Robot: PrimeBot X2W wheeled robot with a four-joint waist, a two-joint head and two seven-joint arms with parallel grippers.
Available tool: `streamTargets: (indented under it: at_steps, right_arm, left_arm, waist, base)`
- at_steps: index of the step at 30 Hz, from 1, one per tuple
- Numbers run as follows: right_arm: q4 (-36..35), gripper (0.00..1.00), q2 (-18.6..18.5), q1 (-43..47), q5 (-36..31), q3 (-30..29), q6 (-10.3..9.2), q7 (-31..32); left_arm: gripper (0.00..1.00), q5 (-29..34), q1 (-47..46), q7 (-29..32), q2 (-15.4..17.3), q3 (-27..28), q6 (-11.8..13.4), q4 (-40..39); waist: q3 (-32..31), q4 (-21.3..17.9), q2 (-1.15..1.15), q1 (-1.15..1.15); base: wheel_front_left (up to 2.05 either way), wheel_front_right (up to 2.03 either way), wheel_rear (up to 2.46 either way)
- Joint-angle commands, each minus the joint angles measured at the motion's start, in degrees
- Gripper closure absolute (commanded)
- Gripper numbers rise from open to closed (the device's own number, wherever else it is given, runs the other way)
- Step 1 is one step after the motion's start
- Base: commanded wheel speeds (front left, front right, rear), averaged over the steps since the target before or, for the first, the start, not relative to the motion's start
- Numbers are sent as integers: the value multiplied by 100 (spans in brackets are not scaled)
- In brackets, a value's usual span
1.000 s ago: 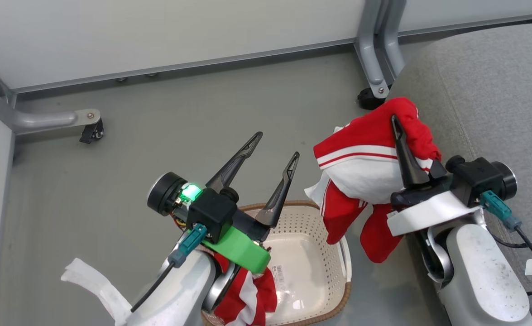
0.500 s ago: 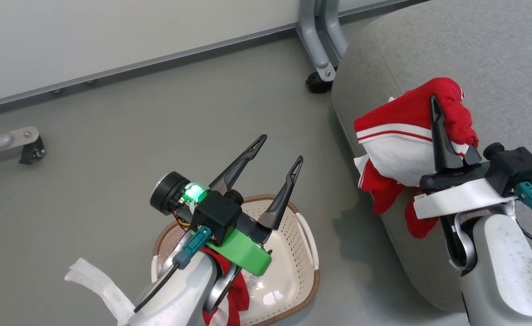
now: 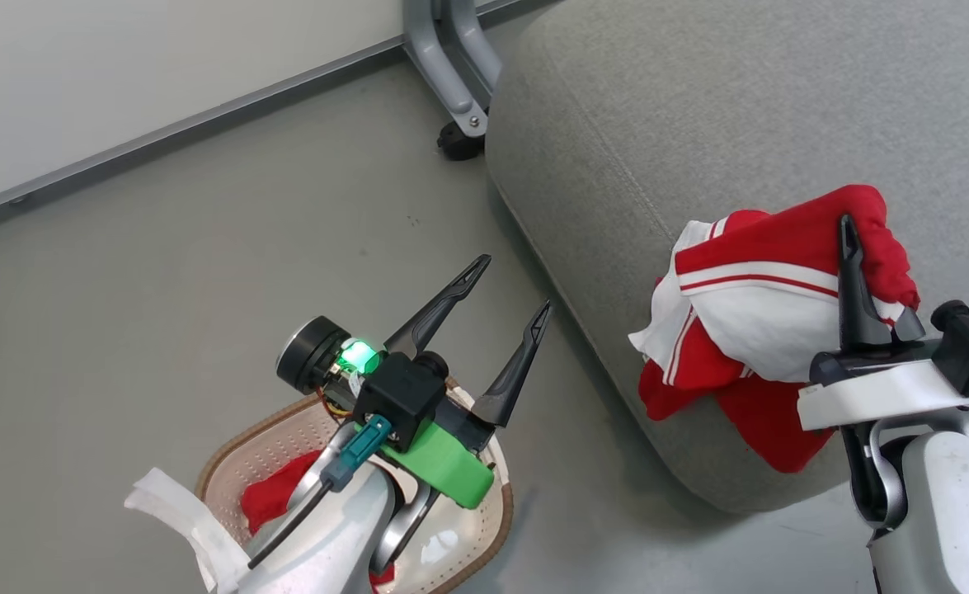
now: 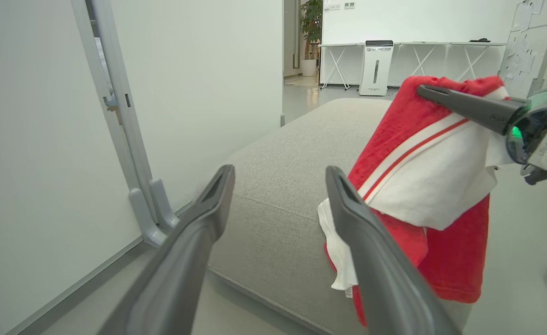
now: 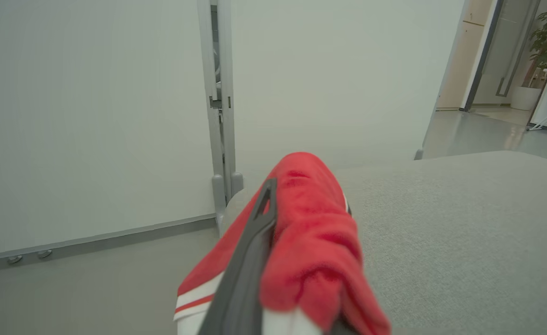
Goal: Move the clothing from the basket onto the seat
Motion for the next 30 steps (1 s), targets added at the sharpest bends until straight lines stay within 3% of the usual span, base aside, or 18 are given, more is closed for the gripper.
streamTargets:
  at_steps: [1,9,19,30]
  right_arm:
    - [-41,100,-13,88,20,-43,-4,-14]
    - [-80,100,-13,146,83,-202,-4,-14]
    - [-30,100,-31,-745,-233,-419,-4,-14]
    - [480,100,-715,-2652,-378,-831,-5,-14]
  left_arm:
    - [0,42,-61,4,49,-2,-8,24]
    - [0,44,-148,6,79,-49,-29,50]
    - [0,61,-294,40,164,-71,8,-11]
    - [0,194,-627,287,326,-116,7,-317]
  waist:
    - [76,-235,20,0]
    - [188,-295,20,0]
    - [568,-159,20,0]
    - [1480,16,20,0]
  base:
    - [0,0,0]
    - [0,0,0]
    - [0,0,0]
    - [0,0,0]
